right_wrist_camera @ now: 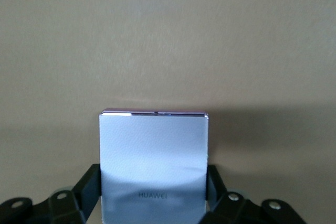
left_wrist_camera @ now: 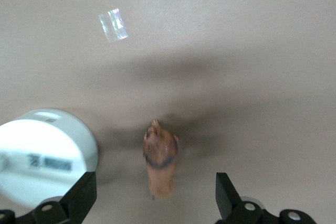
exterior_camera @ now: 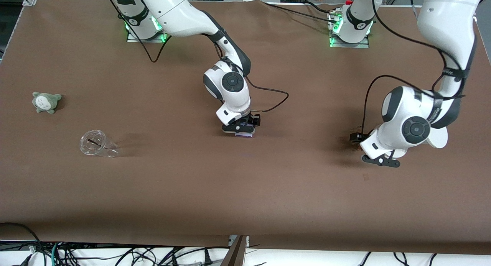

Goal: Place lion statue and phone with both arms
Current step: 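Place the lion with the left gripper while the right gripper carries the phone, then lower the phone beside the glass cup and open the right gripper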

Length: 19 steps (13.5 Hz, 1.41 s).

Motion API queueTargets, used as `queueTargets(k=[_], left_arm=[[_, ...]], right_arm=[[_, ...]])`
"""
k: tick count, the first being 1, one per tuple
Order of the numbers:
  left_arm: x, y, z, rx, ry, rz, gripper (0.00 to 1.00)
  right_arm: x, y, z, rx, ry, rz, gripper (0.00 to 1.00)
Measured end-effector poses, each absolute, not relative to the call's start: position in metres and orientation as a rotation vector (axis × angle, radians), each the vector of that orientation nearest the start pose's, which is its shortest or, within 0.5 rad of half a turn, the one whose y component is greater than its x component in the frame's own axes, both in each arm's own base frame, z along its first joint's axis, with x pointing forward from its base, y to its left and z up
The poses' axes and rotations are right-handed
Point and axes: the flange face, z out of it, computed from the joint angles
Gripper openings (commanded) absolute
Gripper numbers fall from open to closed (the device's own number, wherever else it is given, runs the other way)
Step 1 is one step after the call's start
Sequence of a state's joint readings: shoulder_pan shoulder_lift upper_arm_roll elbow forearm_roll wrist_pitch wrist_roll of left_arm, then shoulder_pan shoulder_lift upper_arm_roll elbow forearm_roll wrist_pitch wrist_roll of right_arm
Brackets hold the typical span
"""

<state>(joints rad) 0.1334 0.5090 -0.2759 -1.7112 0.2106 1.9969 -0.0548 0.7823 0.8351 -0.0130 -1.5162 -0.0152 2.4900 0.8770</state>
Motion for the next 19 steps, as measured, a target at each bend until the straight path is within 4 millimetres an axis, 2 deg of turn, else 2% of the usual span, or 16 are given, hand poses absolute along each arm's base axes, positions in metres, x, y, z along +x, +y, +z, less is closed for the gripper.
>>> queueTargets(k=[2,4,7,10,12,13,15,16,17,19], left_arm=[[0.647,-0.073,0.344,-3.034,0.275,0.3,1.0],[0.65,-0.073,0.399,-3.024,0.259,0.257,1.0],[0.646,-0.073,0.472,-3.031,0.228,0.139,1.0],[0.622,-0.07,0.531,-3.107,0.157,0.108,1.0],[0.607,-0.058,0.561,-3.107,0.102,0.081,1.0],[0.602,-0.051,0.574,-3.102,0.076,0.057,1.0],[0.593,-0.046,0.595,-3.095,0.056,-0.042,1.0],[0.588,-0.049,0.602,-3.093,0.065,-0.116,1.0],[0.58,-0.053,0.605,-3.091,0.072,-0.167,1.0],[0.563,-0.05,0.603,-3.088,0.064,-0.14,1.0]], right_arm=[[0.539,0.486,0.193,-3.067,0.092,-0.182,0.39],[0.571,0.447,0.217,-3.11,0.049,-0.149,0.39],[0.629,0.348,0.247,-3.166,0.015,-0.065,0.39],[0.671,0.241,0.252,-3.191,-0.029,0.019,0.39],[0.683,0.187,0.248,-3.198,-0.021,0.082,0.39],[0.685,0.17,0.244,-3.2,-0.006,0.107,0.39],[0.682,0.148,0.233,-3.2,0.007,0.154,0.39],[0.68,0.138,0.226,-3.195,0.008,0.182,0.39],[0.677,0.128,0.219,-3.183,0.004,0.212,0.39],[0.673,0.109,0.21,-3.16,0.003,0.252,0.39]])
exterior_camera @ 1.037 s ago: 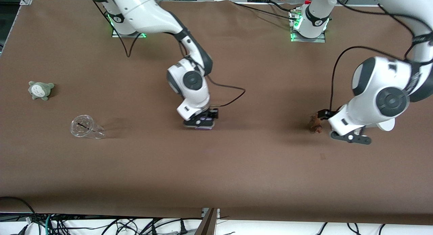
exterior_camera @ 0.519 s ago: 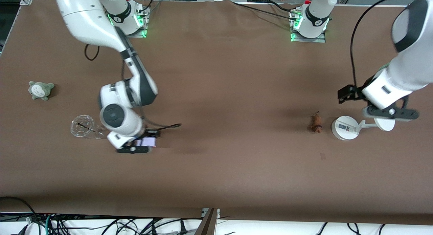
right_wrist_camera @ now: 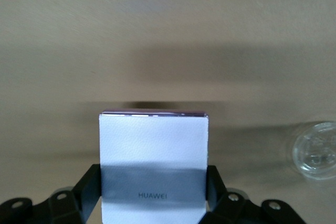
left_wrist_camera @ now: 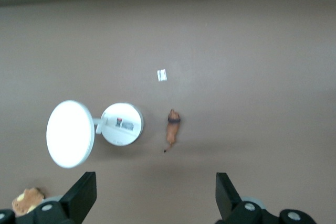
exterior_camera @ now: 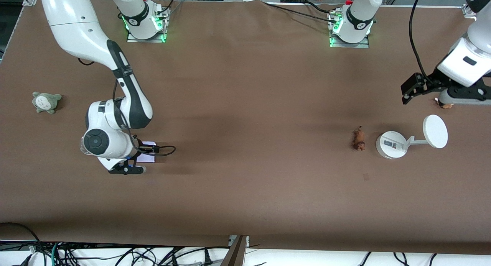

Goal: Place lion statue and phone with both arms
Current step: 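Lower the phone beside the glass cup and open the right gripper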

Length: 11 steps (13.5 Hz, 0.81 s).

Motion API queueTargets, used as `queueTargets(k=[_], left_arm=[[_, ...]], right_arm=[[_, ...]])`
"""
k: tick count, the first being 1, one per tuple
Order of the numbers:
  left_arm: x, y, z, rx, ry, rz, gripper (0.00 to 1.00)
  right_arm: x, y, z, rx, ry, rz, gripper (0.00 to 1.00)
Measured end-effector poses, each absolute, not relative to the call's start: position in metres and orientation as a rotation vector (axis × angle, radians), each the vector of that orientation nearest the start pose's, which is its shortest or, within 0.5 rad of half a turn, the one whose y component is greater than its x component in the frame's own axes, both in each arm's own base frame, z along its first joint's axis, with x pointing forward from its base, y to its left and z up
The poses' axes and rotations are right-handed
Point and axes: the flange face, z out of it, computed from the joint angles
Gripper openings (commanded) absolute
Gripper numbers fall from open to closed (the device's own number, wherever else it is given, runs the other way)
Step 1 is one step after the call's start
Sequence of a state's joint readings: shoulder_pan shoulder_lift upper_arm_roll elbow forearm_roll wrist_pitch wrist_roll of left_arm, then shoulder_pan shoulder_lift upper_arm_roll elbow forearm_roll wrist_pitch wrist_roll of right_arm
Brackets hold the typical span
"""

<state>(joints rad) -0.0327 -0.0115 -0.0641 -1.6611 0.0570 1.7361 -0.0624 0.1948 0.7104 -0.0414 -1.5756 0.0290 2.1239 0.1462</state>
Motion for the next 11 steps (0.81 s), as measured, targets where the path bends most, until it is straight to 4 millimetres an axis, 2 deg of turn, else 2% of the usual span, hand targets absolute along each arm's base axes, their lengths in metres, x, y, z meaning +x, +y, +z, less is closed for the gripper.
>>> queueTargets(k=[3,6,7,8,9,11], left_arm=[[0.553,-0.044,0.588,-3.084,0.049,-0.01,1.0],[0.553,-0.048,0.58,-3.082,0.062,0.02,1.0],[0.554,-0.051,0.578,-3.082,0.069,0.026,1.0],[0.555,-0.052,0.577,-3.083,0.072,0.03,1.0],[0.555,-0.052,0.575,-3.084,0.073,0.035,1.0],[0.557,-0.052,0.572,-3.085,0.073,0.042,1.0]], right_arm=[[0.672,0.097,0.205,-3.153,0.015,0.27,0.39],[0.668,0.094,0.198,-3.152,0.002,0.266,0.39],[0.667,0.093,0.193,-3.152,0.001,0.254,0.51],[0.665,0.093,0.188,-3.152,-0.001,0.243,0.86],[0.664,0.093,0.184,-3.152,-0.002,0.237,1.0],[0.665,0.093,0.185,-3.152,-0.006,0.222,1.0]])
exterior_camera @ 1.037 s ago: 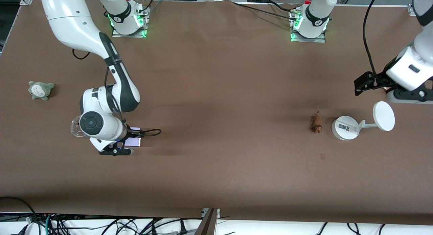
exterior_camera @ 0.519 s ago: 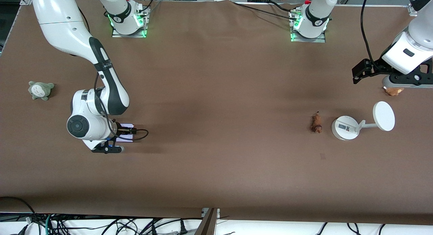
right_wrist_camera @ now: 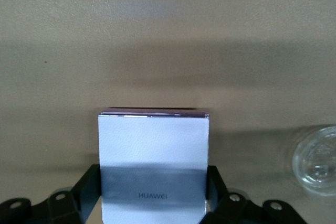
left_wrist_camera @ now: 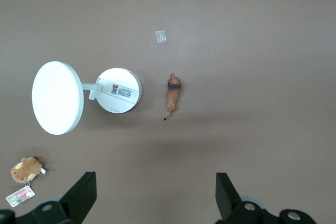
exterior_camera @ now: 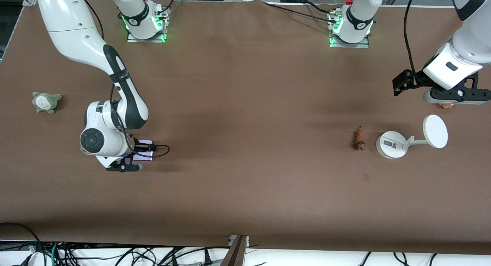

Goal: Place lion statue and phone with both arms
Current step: 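Lower the phone beside the glass cup and open the right gripper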

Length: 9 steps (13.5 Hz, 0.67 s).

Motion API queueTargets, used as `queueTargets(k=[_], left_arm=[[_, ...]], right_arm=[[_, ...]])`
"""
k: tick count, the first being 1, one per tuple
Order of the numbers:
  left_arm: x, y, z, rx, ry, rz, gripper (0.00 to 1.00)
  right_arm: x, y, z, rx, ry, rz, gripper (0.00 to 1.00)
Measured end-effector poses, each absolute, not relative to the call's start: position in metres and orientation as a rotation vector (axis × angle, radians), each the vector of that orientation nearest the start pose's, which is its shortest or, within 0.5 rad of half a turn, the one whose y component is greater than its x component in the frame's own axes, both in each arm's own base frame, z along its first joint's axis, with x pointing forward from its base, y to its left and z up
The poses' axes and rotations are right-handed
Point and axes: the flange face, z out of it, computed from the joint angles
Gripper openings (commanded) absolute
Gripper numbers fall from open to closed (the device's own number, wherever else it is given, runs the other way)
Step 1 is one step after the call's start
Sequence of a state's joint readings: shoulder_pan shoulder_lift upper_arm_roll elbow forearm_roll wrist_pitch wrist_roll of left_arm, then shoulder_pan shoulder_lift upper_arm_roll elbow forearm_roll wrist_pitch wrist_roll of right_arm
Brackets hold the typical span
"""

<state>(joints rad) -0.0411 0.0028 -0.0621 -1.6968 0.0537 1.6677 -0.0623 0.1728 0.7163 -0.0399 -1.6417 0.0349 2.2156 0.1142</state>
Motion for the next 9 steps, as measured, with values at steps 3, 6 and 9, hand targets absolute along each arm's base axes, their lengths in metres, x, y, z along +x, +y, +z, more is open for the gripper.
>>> queueTargets(k=[3,6,9], left_arm=[[0.558,-0.052,0.57,-3.085,0.072,0.047,1.0],[0.558,-0.052,0.57,-3.085,0.071,0.047,1.0],[0.558,-0.052,0.57,-3.085,0.071,0.047,1.0]], right_arm=[[0.68,0.096,0.229,-3.145,-0.047,0.11,1.0],[0.696,0.079,0.324,-3.147,-0.142,-0.01,1.0],[0.69,0.035,0.42,-3.163,-0.18,-0.013,1.0]])
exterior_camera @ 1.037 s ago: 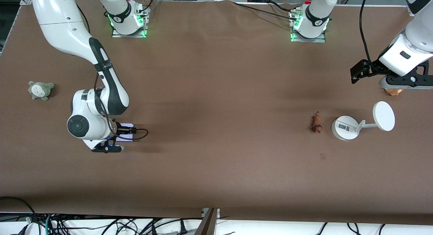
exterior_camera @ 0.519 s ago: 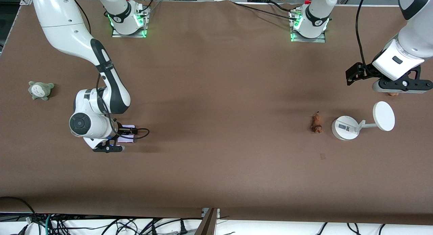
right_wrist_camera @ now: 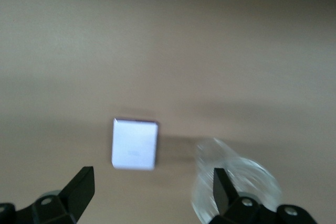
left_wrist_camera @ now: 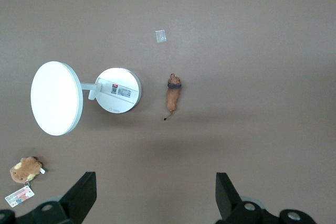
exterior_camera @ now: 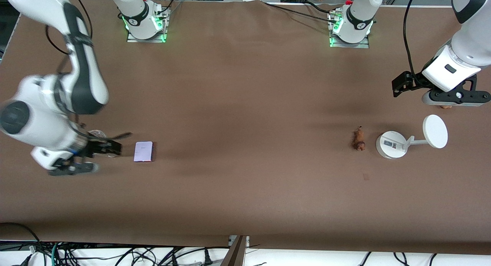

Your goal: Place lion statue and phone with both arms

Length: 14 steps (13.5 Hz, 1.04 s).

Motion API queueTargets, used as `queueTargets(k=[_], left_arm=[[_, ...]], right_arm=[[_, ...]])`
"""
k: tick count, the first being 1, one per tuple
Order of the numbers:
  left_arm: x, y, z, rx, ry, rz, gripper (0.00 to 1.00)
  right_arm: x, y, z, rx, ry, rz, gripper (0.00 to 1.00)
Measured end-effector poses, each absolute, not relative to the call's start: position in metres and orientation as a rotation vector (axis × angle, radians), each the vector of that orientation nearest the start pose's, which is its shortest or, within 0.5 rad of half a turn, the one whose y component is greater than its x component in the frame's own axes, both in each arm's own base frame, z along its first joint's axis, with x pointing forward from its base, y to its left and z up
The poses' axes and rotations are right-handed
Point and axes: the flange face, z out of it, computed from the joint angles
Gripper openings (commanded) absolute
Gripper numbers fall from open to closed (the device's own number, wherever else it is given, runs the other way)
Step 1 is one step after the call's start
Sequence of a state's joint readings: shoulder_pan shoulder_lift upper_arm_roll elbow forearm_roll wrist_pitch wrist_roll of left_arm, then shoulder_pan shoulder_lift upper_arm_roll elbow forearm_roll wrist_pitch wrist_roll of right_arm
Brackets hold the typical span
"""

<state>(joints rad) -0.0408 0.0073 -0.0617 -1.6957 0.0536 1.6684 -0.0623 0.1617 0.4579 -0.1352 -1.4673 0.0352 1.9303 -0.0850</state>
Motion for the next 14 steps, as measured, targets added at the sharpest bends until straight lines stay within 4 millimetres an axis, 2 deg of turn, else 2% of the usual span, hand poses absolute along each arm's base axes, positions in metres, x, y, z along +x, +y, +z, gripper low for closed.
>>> queueTargets(k=[2,7,9,11,14], left_arm=[[0.558,-0.052,0.57,-3.085,0.071,0.047,1.0],[0.558,-0.052,0.57,-3.085,0.071,0.046,1.0],[0.558,-0.052,0.57,-3.085,0.071,0.046,1.0],[0.558,-0.052,0.57,-3.085,0.071,0.046,1.0],[0.558,-0.052,0.569,-3.085,0.071,0.047,1.0]], right_arm=[[0.678,0.019,0.457,-3.165,-0.161,0.03,1.0],[0.656,0.007,0.525,-3.159,-0.128,-0.004,1.0],[0.643,0.008,0.546,-3.149,-0.134,-0.015,1.0],[0.63,0.015,0.556,-3.137,-0.156,-0.019,1.0],[0.598,0.0,0.59,-3.123,-0.127,-0.051,1.0]])
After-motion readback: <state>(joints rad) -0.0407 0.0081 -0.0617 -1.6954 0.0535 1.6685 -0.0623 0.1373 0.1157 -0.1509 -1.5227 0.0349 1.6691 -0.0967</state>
